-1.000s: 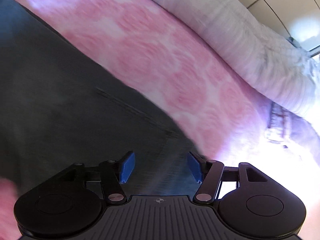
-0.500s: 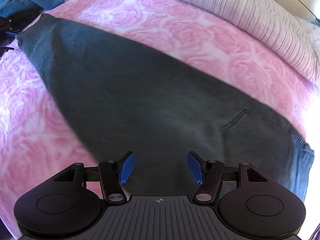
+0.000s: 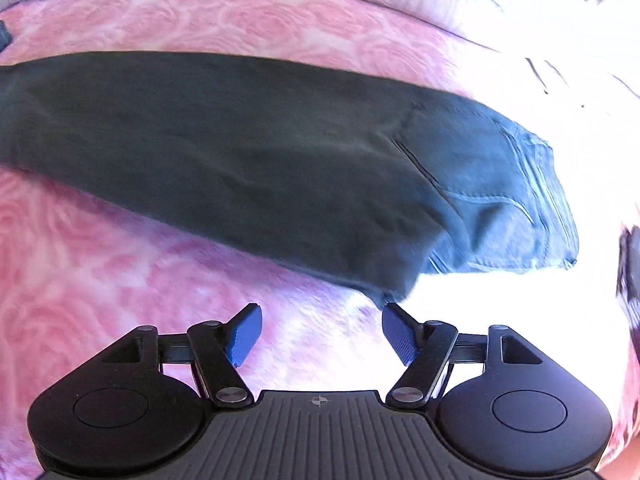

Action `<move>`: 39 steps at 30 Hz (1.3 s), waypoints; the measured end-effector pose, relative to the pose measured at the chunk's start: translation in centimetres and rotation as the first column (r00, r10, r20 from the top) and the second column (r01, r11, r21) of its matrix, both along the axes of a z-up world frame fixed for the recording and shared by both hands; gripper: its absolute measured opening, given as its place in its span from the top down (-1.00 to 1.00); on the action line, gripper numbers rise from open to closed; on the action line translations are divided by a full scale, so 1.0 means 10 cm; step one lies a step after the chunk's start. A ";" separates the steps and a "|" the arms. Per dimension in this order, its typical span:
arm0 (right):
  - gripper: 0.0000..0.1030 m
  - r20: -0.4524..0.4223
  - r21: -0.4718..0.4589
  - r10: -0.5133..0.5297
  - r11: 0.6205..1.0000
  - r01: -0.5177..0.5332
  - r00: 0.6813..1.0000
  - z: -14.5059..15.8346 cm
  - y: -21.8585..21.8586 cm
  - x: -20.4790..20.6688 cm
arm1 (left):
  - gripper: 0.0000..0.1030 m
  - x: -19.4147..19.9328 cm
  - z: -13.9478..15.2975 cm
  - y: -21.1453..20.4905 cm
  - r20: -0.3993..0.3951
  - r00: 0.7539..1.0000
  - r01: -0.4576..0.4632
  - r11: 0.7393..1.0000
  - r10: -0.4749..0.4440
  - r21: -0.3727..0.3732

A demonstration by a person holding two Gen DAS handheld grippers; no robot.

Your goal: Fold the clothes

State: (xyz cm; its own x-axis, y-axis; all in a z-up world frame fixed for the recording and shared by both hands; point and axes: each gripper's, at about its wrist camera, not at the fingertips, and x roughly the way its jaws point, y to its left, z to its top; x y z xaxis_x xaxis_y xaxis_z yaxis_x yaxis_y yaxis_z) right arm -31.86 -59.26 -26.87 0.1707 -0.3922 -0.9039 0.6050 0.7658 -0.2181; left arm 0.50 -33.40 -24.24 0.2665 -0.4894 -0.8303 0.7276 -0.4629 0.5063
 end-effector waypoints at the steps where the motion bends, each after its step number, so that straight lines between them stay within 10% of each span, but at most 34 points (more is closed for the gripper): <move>1: -0.36 0.002 -0.003 -0.013 1.000 0.013 1.000 -0.02 -0.02 -0.04 | 0.17 -0.22 0.00 -0.10 -0.024 0.999 0.043 0.999 -0.044 -0.021; 13: -0.36 0.267 -0.090 -0.169 0.976 0.199 0.949 0.34 -0.71 -0.51 | -0.14 -2.65 -0.39 -1.32 -0.170 0.889 0.402 0.902 -0.426 -0.158; 19: -0.36 0.299 0.012 -0.247 0.967 0.255 0.922 0.19 -0.60 -0.79 | 0.90 -2.61 -0.45 -1.73 -0.213 0.907 0.350 0.931 -0.364 -0.101; 26: -0.37 0.351 0.081 -0.284 0.959 0.273 0.892 -0.07 -0.40 -0.66 | 1.00 -2.40 -0.16 -1.93 -0.291 0.920 0.249 0.965 -0.263 -0.085; 32: -0.36 0.362 0.127 -0.454 0.889 0.439 0.814 -0.34 -0.75 -0.59 | 0.84 -2.52 -0.09 -1.86 -0.300 0.888 0.330 0.937 -0.348 -0.111; 34: -0.01 0.379 0.115 -0.481 0.872 0.476 0.790 -0.26 -0.77 -0.69 | 0.39 -2.63 -0.15 -1.75 -0.282 0.870 0.389 0.914 -0.404 -0.110; 36: 0.76 0.404 0.144 -0.479 0.874 0.463 0.779 -0.16 -0.75 -0.79 | 0.34 -2.71 -0.20 -1.64 -0.268 0.855 0.433 0.895 -0.445 -0.104; 39: 0.89 0.421 0.146 -0.475 0.876 0.459 0.772 0.00 -0.56 -0.85 | 0.34 -2.78 -0.27 -1.54 -0.266 0.843 0.462 0.882 -0.468 -0.090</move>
State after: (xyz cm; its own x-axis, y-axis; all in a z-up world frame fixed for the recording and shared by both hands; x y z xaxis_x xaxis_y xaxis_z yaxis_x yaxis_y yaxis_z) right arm -40.32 -64.89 -26.87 0.3481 -0.4977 -0.7944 0.9148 0.3657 0.1717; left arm -27.25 -48.84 -26.99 -0.2313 -0.5180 -0.8235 0.5394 -0.7727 0.3345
